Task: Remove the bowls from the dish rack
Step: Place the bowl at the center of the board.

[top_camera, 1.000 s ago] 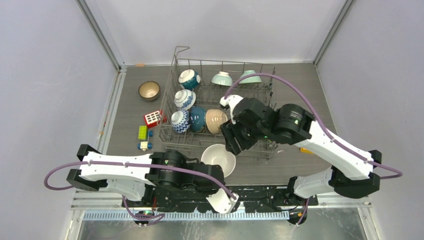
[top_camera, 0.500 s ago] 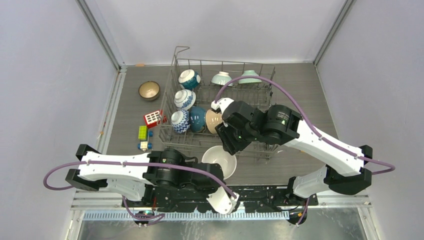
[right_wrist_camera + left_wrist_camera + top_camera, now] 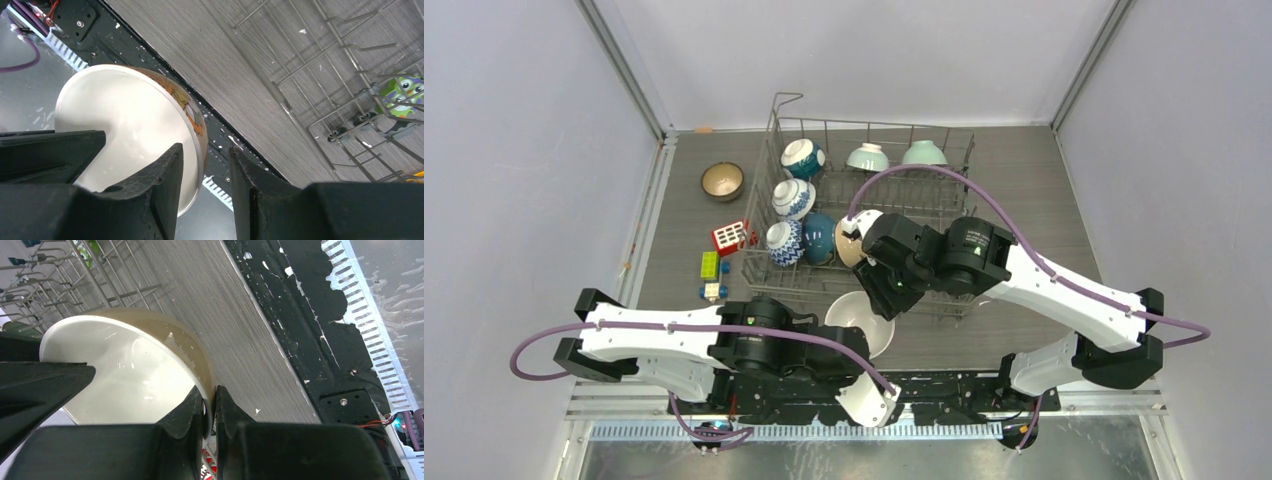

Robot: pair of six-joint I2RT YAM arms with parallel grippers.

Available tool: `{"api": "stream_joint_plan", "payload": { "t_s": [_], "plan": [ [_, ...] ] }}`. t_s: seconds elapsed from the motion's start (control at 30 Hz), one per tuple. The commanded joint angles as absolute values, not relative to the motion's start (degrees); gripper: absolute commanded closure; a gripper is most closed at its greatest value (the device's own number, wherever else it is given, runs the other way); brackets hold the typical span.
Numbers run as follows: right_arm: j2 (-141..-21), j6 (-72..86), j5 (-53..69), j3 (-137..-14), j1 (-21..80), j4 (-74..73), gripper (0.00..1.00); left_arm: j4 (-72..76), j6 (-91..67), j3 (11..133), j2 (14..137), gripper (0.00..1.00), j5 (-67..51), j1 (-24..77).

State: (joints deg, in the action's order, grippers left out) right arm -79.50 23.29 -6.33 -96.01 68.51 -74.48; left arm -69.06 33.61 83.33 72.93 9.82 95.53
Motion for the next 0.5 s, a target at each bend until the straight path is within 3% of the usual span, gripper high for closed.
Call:
{"api": "stream_joint_plan", "payload": {
  "t_s": [0.0,0.27,0.37,0.4,0.47],
  "plan": [
    [-78.6,24.6,-5.1,-95.1,69.4,-72.2,0.58,-66.5,33.7,85.6,70.3,1.0,11.4,95.8],
    [-78.5,25.6,-7.5,-94.8,70.2,-71.9,0.76,-65.8,32.6,84.8,70.1,1.0,12.3,95.8],
    [-78.5,26.3,-9.1,-95.1,70.3,-72.2,0.98,-64.8,31.8,84.6,69.9,1.0,13.3,95.8],
    [-78.5,26.5,-9.5,-95.2,70.3,-72.2,0.99,-64.5,31.5,84.7,69.8,0.98,13.6,95.8],
    [-78.4,26.9,-10.3,-95.4,70.3,-72.2,0.99,-63.6,30.7,84.6,69.6,0.77,14.2,95.8]
  ]
}}
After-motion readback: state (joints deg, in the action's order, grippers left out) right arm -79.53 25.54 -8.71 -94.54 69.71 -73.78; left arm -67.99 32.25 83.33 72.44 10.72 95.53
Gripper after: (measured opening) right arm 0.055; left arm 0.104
